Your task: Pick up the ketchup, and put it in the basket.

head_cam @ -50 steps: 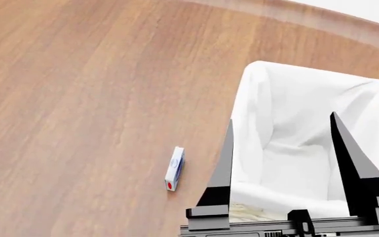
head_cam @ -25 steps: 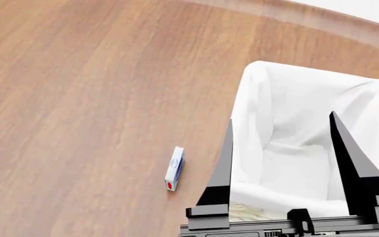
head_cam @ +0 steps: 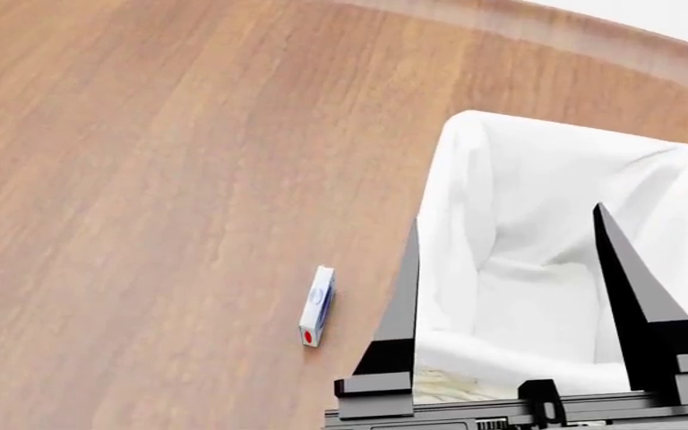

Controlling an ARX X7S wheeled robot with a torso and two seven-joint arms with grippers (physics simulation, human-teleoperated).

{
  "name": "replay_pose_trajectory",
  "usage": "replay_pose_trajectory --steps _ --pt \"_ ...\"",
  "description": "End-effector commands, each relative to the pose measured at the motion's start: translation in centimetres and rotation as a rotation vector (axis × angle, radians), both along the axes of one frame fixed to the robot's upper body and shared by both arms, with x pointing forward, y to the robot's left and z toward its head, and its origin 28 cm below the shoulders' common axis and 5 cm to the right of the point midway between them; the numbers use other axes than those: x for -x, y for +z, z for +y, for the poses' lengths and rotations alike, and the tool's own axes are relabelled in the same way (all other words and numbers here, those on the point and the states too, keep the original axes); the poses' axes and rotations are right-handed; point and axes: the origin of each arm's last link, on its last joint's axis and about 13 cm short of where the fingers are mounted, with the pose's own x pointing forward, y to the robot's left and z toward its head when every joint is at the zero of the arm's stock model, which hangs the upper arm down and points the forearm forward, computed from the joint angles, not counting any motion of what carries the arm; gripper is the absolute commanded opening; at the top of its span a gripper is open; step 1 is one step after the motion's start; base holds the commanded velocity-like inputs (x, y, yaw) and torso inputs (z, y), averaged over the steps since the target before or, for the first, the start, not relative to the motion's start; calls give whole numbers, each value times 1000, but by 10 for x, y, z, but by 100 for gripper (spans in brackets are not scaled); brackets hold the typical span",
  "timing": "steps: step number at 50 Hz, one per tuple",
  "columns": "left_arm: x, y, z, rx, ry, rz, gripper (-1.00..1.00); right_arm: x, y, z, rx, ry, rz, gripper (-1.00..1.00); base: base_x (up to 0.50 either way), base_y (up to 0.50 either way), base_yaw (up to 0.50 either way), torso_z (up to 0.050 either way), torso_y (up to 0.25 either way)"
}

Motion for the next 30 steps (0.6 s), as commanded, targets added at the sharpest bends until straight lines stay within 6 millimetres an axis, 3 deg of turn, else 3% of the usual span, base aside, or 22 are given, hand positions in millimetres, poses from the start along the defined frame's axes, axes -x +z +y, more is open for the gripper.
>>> replay_pose_trajectory --steps 1,30 --pt "-2 -7 0 41 4 25 100 0 -1 0 2 1 2 100 0 0 0 0 0" --pt "-3 -20 4 87 60 92 100 -1 -2 0 5 1 8 100 0 0 0 0 0"
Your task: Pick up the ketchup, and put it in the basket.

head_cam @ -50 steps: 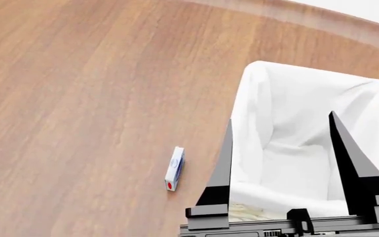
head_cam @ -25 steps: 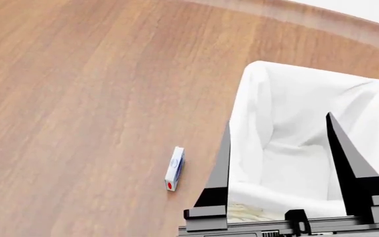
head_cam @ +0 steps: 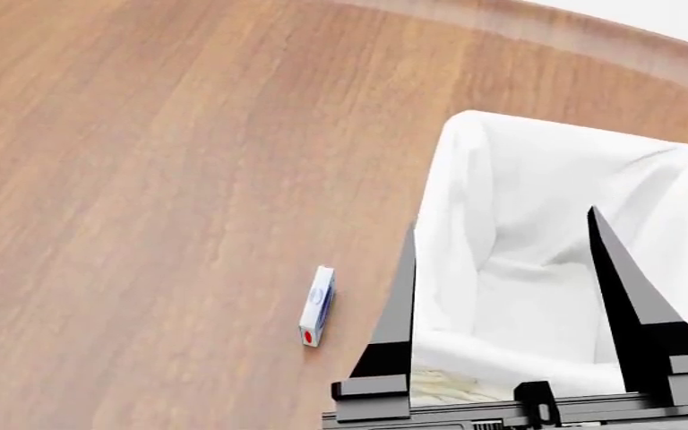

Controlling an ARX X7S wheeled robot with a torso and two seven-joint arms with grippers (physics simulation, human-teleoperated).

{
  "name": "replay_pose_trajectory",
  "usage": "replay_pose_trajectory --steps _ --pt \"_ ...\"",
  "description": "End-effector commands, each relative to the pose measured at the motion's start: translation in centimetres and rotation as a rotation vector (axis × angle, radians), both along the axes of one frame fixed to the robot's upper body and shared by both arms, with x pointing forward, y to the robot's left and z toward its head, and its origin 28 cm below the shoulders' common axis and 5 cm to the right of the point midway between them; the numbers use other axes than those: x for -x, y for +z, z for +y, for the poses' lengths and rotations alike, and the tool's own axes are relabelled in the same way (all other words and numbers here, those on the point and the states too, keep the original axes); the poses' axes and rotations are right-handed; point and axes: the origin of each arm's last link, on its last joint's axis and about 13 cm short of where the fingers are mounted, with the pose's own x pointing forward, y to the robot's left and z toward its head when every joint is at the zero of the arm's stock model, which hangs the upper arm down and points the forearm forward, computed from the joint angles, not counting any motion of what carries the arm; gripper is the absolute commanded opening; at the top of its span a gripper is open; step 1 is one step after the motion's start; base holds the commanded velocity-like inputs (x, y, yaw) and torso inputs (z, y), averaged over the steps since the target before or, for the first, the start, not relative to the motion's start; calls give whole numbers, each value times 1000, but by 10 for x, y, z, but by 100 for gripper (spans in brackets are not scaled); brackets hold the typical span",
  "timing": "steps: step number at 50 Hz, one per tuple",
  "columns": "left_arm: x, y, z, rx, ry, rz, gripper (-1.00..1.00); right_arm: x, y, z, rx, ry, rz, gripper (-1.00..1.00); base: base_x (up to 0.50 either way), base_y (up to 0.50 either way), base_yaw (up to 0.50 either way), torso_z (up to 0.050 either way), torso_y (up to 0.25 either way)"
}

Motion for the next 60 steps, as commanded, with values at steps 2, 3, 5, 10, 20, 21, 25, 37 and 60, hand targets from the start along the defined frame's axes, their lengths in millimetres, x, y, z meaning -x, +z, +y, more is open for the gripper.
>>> replay_pose_trajectory --steps 2,3,5,10,20,21,25,37,60 --pt "1 -5 4 11 29 13 100 0 0 0 0 -1 2 100 0 0 0 0 0" --pt "1 -5 5 12 32 14 100 0 0 0 0 -1 2 100 0 0 0 0 0" --pt "1 -7 6 9 30 10 100 0 -1 0 0 -1 3 100 0 0 0 0 0" --pt "-1 -11 9 18 27 1 100 0 0 0 0 0 3 100 0 0 0 0 0" --pt "-5 -21 16 1 35 11 100 -1 -1 0 -1 -1 5 100 0 0 0 0 0" --pt "-6 -22 17 1 34 14 100 -1 -1 0 -1 0 5 100 0 0 0 0 0" --pt "-7 -26 20 -6 36 16 100 -1 -1 0 -1 0 7 100 0 0 0 0 0" --pt "-9 -38 24 0 35 34 100 -2 -2 0 -1 2 9 100 0 0 0 0 0" --pt "-9 -59 34 8 37 56 100 -2 -4 1 0 3 13 100 0 0 0 0 0"
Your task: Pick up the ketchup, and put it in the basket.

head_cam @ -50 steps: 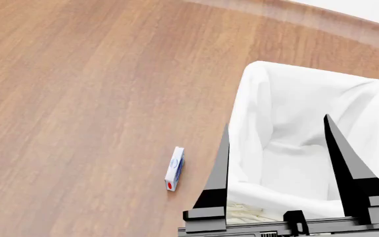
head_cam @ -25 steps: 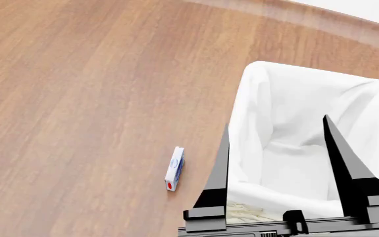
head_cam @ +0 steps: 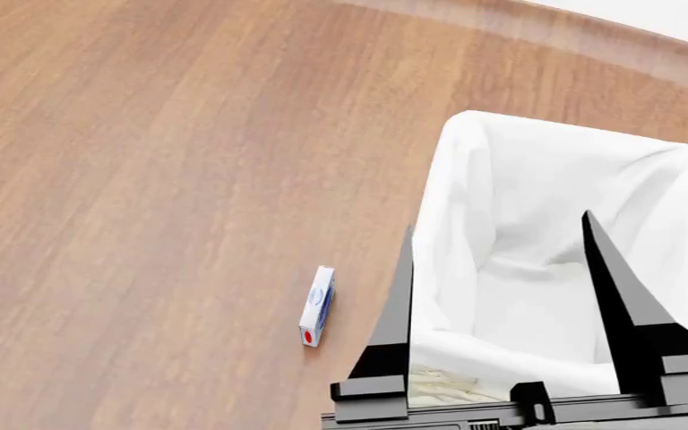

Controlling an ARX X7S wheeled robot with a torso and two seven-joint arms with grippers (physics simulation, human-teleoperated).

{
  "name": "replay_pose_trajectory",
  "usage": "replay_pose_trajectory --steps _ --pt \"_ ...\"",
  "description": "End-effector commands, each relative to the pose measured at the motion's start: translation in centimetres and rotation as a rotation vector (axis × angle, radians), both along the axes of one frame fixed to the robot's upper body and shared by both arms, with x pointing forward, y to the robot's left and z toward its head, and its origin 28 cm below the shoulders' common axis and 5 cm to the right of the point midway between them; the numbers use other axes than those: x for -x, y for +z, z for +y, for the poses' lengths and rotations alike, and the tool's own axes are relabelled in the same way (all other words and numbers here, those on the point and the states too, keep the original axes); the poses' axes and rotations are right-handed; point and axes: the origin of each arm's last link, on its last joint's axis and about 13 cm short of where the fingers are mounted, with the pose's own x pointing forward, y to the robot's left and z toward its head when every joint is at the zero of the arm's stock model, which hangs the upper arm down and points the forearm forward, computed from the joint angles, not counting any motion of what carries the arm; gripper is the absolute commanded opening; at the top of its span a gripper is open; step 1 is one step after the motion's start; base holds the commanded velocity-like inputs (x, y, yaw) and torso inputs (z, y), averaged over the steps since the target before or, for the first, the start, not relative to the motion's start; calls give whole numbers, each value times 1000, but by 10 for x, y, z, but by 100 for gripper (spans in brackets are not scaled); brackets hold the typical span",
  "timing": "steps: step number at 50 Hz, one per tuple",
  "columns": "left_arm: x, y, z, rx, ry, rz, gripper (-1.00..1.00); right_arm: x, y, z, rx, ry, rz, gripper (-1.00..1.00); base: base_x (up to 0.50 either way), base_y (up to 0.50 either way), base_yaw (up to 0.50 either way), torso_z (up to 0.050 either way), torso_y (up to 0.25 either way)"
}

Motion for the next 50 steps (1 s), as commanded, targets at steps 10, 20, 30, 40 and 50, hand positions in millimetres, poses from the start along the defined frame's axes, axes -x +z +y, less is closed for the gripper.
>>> replay_pose_trajectory --steps 10,20,30,40,50 --pt "-4 -15 12 -14 -19 -31 100 0 -2 1 1 2 4 100 0 0 0 0 0" --pt "-10 -25 16 -18 -52 -27 100 0 -2 1 3 3 5 100 0 0 0 0 0" --pt "-10 -31 19 -10 -39 -12 100 -1 -2 1 3 2 6 100 0 0 0 0 0" --pt "-12 -36 22 -9 -30 2 100 -1 -2 1 3 2 6 100 0 0 0 0 0" --pt "-13 -46 25 -23 -31 35 100 -1 -2 1 2 5 7 100 0 0 0 0 0"
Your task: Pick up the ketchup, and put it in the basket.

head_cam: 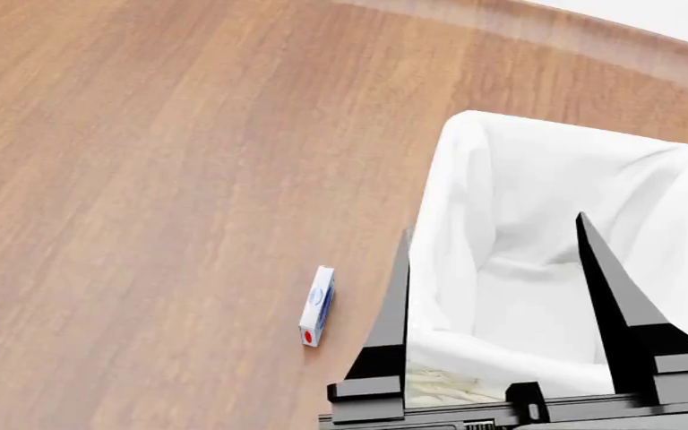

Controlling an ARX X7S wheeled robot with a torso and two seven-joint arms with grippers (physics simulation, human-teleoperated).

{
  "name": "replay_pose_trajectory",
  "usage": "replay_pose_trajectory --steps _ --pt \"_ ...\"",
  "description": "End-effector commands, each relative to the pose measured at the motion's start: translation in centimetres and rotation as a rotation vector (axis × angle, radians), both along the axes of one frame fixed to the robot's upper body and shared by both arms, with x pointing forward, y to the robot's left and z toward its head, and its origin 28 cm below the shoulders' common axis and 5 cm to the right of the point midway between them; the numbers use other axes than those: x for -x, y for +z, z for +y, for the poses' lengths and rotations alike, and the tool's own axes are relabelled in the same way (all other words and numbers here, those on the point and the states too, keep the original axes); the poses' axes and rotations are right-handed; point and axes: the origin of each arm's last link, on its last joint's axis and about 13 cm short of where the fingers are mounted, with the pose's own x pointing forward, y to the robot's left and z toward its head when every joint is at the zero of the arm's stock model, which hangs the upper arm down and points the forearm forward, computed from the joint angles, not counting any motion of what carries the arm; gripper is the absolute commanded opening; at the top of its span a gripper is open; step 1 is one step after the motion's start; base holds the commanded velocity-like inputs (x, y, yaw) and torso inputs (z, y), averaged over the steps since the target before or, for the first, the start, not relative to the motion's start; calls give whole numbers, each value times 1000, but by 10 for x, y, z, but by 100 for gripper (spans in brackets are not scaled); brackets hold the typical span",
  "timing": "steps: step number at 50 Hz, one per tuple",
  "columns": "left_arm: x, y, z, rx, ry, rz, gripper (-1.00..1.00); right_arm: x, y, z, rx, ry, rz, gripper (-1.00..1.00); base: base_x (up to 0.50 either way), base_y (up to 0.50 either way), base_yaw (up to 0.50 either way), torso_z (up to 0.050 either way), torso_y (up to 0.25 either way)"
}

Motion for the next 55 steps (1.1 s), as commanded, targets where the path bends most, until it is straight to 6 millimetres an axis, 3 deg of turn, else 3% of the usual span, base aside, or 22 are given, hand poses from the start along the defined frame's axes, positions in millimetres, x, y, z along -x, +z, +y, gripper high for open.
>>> replay_pose_trajectory --steps 1,17,46,47,55 --pt "-2 -10 3 -19 -5 36 100 0 0 0 0 2 1 100 0 0 0 0 0" --pt "-4 -24 4 -52 -62 73 100 0 0 1 1 2 2 100 0 0 0 0 0" --pt "-9 -29 11 -74 -55 91 100 0 -2 2 5 6 5 100 0 0 0 0 0" --pt "-9 -29 11 -76 -53 91 -100 0 -2 2 5 6 5 100 0 0 0 0 0" --pt "-9 -29 10 -79 -50 84 -100 0 -2 2 5 6 5 100 0 0 0 0 0"
